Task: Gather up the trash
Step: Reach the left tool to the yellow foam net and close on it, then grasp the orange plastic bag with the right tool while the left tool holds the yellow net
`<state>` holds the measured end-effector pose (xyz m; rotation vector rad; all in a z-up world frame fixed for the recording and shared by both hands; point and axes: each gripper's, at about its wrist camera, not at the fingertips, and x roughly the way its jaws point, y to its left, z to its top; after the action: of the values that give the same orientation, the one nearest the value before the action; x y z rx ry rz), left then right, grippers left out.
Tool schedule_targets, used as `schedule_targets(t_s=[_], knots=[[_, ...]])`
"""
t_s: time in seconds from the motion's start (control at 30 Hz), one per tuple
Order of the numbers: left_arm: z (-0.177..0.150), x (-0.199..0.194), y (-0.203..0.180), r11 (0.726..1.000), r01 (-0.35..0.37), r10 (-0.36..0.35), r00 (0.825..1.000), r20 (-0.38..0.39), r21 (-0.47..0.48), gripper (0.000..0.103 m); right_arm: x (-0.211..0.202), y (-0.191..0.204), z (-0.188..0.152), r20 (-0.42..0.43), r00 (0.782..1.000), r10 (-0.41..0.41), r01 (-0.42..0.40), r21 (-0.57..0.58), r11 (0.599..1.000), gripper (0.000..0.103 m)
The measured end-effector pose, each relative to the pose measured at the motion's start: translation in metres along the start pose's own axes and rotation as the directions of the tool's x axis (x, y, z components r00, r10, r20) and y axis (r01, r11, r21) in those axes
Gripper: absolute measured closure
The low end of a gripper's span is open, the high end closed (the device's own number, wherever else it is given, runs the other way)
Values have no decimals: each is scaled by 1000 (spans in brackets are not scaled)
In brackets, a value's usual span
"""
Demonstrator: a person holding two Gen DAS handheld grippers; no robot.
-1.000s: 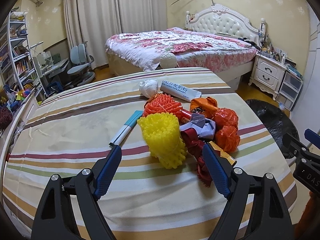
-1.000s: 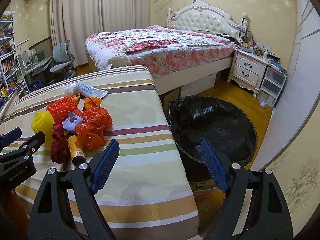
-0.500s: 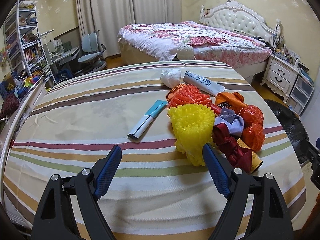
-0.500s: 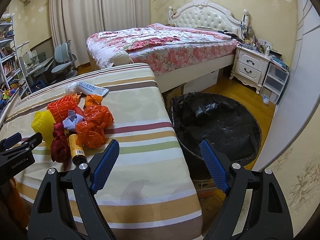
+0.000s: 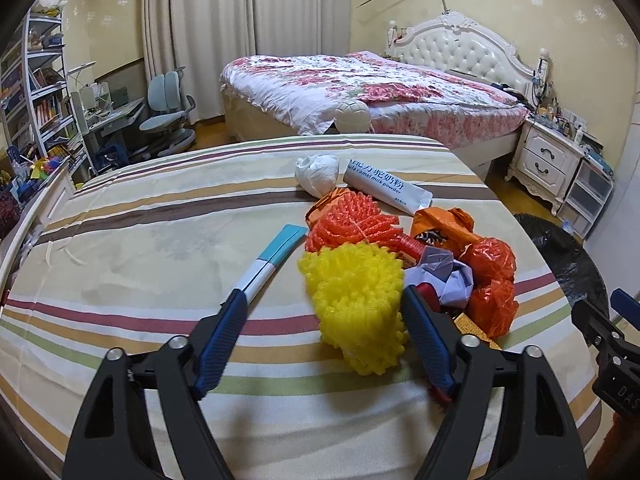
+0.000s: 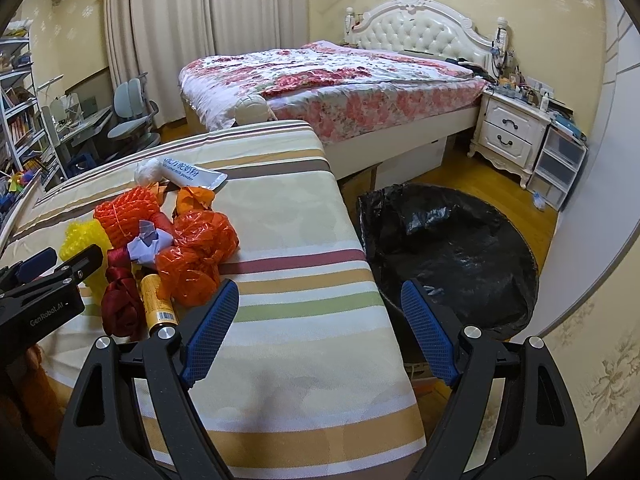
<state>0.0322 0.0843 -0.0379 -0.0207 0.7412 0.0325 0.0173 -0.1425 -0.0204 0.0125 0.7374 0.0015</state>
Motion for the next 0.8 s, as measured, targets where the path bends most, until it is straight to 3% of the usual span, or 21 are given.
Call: schedule_targets(t_s=[0.13,0.4,0.8], knots=[[0,4,-1,997,78,-78,997,-21,-5,59,3,2,2,-4,1000,6,-6,-6,1000,21],[-2,-11,-2,997,73,-73,997,-8,9,62,0,13,4,4,1000,18,-18,-27,999,21],[-8,-27,41,1000,-30,30,1000,1,-10,62,-1,52,15,18,998,63,-61,-106,993,21]])
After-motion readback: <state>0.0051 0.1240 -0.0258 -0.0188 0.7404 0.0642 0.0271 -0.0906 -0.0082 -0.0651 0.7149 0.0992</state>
